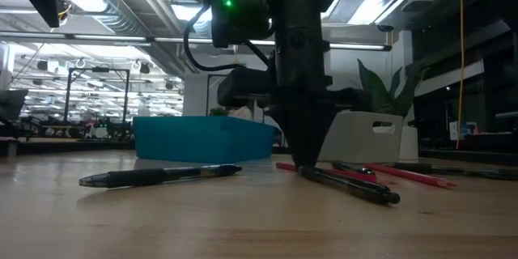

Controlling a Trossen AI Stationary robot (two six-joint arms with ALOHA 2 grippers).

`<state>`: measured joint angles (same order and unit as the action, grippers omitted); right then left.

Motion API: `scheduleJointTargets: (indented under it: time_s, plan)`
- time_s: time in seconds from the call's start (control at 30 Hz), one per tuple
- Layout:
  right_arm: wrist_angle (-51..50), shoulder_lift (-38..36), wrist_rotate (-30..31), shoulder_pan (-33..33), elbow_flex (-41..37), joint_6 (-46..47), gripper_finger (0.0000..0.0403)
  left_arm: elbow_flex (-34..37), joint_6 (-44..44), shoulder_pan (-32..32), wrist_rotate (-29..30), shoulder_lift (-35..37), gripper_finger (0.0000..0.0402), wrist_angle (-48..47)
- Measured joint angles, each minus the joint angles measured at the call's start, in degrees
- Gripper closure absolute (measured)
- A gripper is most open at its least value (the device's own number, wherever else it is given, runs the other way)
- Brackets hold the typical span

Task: Sort pens & pencils
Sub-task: Put the red pencil into the blue bin

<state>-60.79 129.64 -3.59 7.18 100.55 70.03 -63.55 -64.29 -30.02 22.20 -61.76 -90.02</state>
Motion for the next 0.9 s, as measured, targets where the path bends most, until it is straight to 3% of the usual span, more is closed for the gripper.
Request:
scheduleJointTargets:
  time_s: [0.9]
  plan:
    - [-11.3,-0.2,2.0,-1.4,12.7,-2.8,0.0397,0.0,0.0,0.0,0.9,0.0,0.0321,0.0]
